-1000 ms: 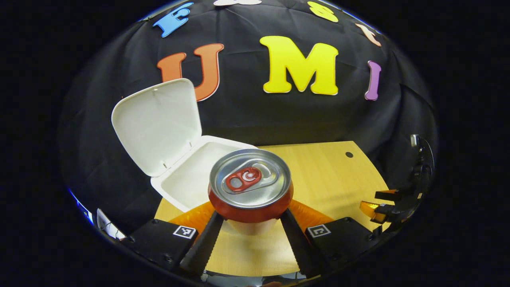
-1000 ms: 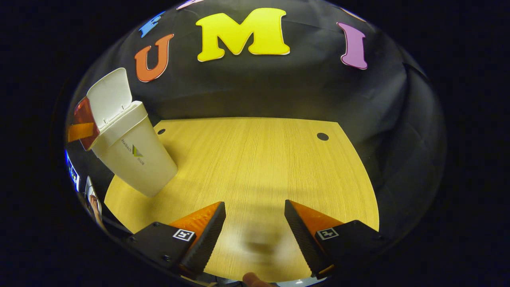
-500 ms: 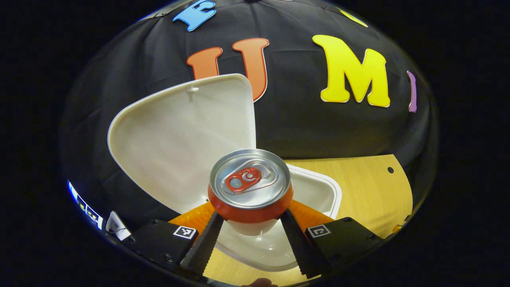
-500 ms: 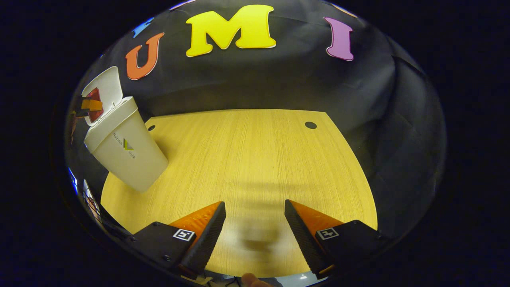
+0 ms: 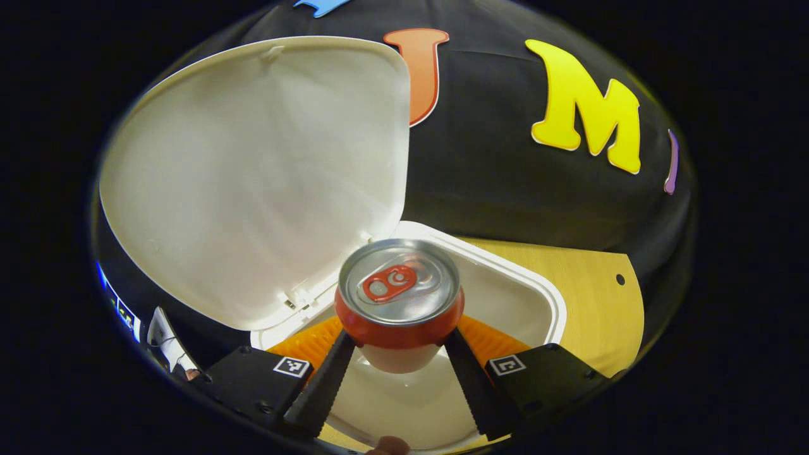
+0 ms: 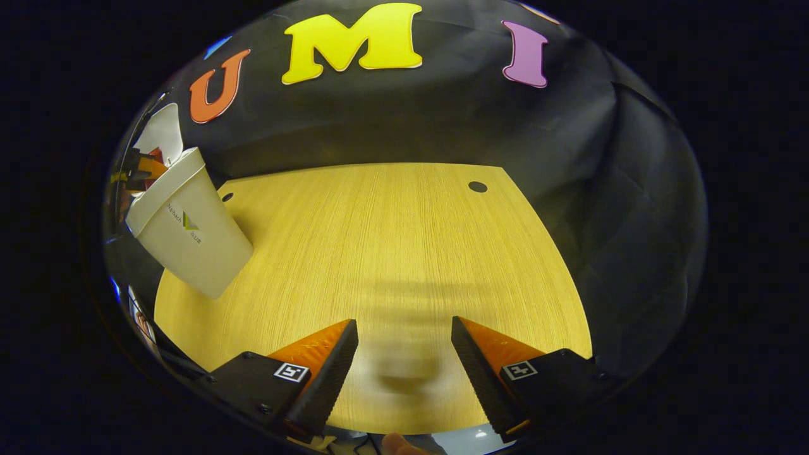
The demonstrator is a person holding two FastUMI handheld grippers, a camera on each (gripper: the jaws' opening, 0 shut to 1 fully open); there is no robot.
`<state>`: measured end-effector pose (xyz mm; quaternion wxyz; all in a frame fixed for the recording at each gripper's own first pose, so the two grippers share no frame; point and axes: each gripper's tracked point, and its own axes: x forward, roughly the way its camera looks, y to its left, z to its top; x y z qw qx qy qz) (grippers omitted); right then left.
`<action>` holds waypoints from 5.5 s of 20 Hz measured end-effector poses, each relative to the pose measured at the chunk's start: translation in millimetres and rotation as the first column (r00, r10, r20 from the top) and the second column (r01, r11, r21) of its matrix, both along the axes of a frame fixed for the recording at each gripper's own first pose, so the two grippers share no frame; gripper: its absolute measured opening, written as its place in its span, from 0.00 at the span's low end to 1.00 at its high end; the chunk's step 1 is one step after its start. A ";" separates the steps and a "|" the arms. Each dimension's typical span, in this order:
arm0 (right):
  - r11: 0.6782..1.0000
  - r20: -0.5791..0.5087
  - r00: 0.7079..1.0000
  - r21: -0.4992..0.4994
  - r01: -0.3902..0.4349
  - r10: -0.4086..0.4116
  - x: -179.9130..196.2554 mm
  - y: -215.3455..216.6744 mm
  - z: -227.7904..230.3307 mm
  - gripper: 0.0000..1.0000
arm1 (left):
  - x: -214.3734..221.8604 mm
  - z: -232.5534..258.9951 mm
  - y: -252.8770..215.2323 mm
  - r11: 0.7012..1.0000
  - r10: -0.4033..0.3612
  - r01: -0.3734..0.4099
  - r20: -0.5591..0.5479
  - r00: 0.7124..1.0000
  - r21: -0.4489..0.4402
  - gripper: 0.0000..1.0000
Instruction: Press the lid of the desktop garbage bin to open it, pick up the crumpled paper on the desktop and throw it into the bin, then pick up the pop can on the desktop and drop it into the bin, and finally close the garbage bin lid.
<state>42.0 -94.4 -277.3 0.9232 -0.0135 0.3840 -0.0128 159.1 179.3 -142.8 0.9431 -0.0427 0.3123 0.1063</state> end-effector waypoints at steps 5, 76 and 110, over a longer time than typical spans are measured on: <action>0.999 0.000 0.999 0.006 -0.048 0.048 2.0 12.4 -0.1 0.95 | -5.2 18.3 -5.3 0.999 -0.010 0.008 0.043 0.999 0.033 0.90; 0.902 0.104 0.965 0.342 -0.263 0.242 22.7 4.0 -3.0 0.97 | -30.8 22.1 -63.4 0.930 0.363 -0.367 -0.109 0.926 -0.019 0.94; 0.976 0.534 0.819 -0.058 -0.211 0.209 -11.4 66.2 192.7 0.97 | -125.3 143.1 -132.3 0.993 -0.068 0.015 0.448 0.891 0.120 0.96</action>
